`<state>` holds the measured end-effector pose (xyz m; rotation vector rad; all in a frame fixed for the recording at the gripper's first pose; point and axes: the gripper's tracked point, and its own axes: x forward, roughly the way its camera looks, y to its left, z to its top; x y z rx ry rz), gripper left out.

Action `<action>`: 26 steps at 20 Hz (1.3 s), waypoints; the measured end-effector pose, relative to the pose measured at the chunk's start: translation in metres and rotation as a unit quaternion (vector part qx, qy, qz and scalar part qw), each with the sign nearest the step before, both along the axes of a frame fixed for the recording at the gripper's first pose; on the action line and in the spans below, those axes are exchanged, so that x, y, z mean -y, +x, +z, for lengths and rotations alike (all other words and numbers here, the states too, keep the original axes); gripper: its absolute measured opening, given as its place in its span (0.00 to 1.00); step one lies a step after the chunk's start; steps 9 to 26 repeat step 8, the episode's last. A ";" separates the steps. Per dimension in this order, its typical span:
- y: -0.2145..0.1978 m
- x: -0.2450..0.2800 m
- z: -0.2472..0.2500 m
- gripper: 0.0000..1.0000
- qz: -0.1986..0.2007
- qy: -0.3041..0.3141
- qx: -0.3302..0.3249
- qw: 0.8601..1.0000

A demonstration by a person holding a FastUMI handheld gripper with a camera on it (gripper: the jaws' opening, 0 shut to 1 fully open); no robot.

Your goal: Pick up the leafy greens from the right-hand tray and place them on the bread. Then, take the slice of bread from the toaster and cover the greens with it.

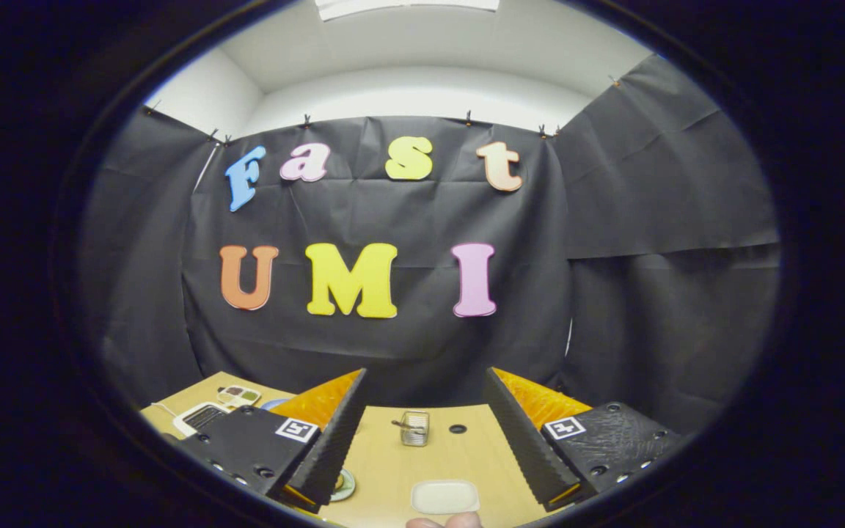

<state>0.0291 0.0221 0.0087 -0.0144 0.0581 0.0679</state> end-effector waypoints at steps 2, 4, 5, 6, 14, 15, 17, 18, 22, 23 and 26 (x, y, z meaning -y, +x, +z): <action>0.001 -0.015 0.000 0.96 0.009 -0.001 -0.002 1.000; 0.001 -0.026 0.003 0.96 0.014 -0.002 0.000 1.000; 0.002 -0.032 0.004 0.96 0.017 -0.001 0.000 1.000; 0.001 -0.038 0.005 0.96 0.020 0.001 0.001 1.000; 0.002 -0.048 0.005 0.96 0.025 0.006 -0.001 1.000; 0.002 -0.048 0.005 0.96 0.025 0.006 -0.001 1.000; 0.002 -0.048 0.005 0.96 0.025 0.006 -0.001 1.000; 0.002 -0.048 0.005 0.96 0.025 0.006 -0.001 1.000; 0.002 -0.048 0.005 0.96 0.025 0.006 -0.001 1.000; 0.002 -0.048 0.005 0.96 0.025 0.006 -0.001 1.000; 0.002 -0.048 0.005 0.96 0.025 0.006 -0.001 1.000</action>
